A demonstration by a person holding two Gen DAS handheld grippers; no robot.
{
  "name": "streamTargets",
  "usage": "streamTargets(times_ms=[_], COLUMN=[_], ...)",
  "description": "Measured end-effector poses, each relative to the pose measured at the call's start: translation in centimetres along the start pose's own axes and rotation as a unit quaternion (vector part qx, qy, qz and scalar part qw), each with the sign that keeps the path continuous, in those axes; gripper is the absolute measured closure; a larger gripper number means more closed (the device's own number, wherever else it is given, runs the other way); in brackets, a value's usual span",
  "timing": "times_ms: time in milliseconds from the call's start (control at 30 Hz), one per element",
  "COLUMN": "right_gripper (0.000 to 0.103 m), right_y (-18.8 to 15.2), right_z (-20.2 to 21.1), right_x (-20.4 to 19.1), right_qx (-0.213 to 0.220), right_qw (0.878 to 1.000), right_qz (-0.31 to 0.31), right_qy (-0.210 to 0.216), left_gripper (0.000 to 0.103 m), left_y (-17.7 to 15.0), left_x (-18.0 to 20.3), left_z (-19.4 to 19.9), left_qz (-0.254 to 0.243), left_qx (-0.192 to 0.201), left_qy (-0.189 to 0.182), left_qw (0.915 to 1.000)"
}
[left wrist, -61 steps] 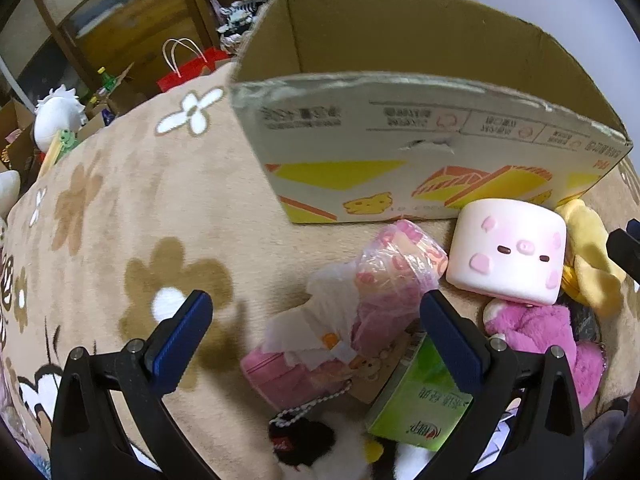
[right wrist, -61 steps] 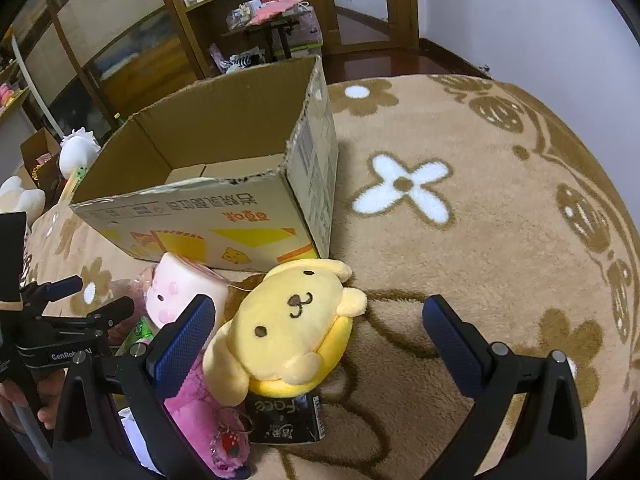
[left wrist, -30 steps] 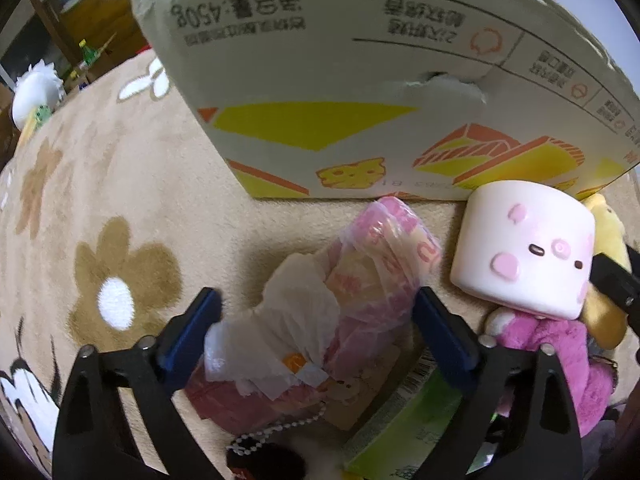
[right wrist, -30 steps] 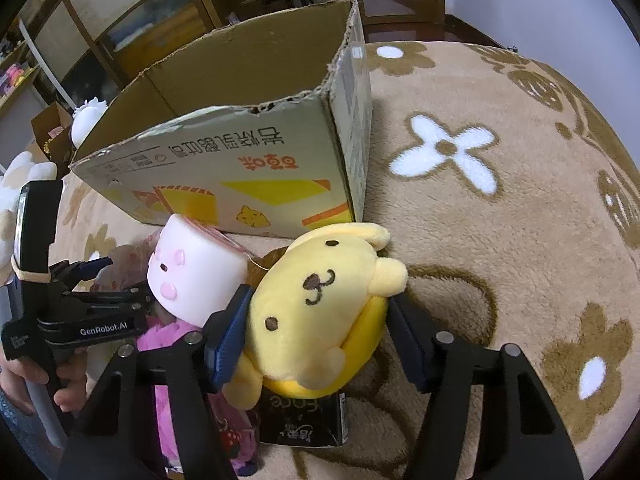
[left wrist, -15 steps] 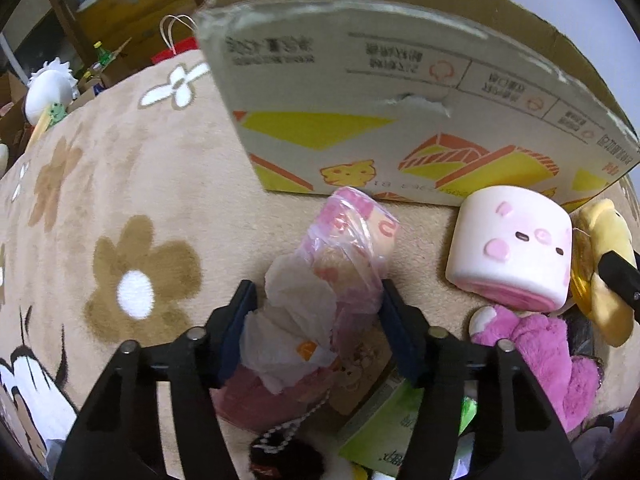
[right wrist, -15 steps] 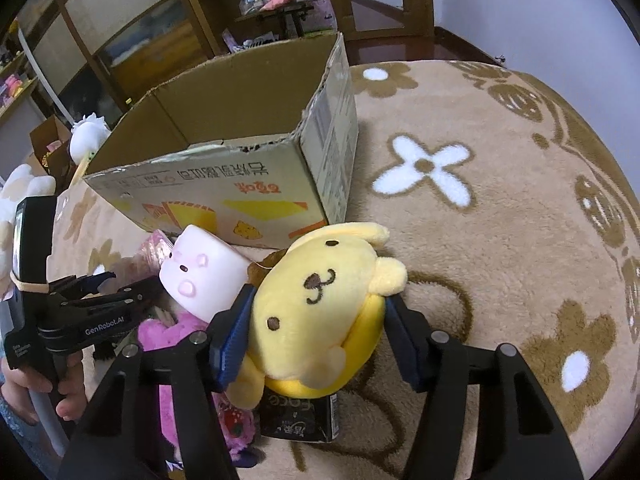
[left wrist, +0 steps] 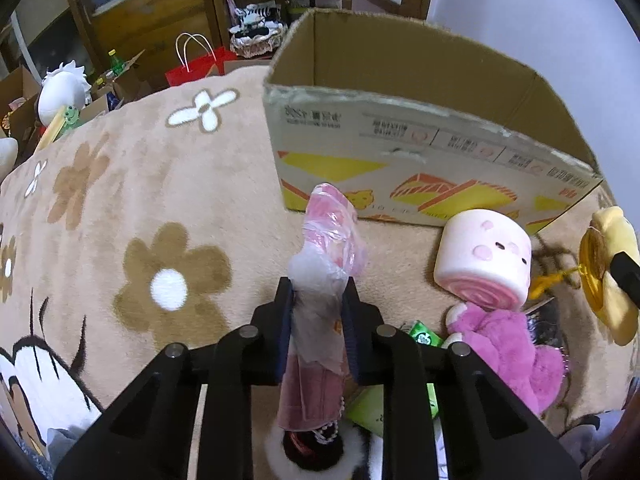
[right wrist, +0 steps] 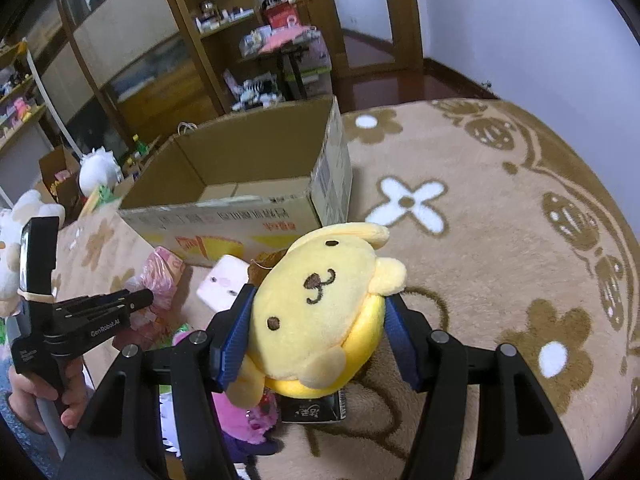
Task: Organize soft objects
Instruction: 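Close the left tool on the pink packet while the right tool lifts the yellow plush dog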
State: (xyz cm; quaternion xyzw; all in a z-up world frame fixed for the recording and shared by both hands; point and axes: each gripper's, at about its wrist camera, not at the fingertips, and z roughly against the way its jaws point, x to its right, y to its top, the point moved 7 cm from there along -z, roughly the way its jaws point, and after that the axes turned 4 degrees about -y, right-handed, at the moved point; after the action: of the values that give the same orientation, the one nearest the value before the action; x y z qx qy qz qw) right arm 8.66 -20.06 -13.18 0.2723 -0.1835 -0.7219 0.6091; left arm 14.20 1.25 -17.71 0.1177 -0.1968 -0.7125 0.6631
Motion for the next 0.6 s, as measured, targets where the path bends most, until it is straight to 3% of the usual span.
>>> streamTargets(times_ms=[300,600], right_gripper=[0.038,0.038], right_y=[1.5,3.5], right_z=[5.2,10.1], right_x=[-0.2,-1.3], right_qx=[0.086,0.171], right_qw=[0.996,0.985], right_qz=[-0.015,-0.003], right_qy=[0.007,0.016], left_gripper=[0.082,0.082], left_y=[0.3,2.7], left_x=[-1.0,0.2], left_z=[5.4,12.3], left_qz=[0.012,-0.011], left_qx=[0.069,0.182], left_qy=[0.000,-0.016], left_qw=[0.9976,0.9832])
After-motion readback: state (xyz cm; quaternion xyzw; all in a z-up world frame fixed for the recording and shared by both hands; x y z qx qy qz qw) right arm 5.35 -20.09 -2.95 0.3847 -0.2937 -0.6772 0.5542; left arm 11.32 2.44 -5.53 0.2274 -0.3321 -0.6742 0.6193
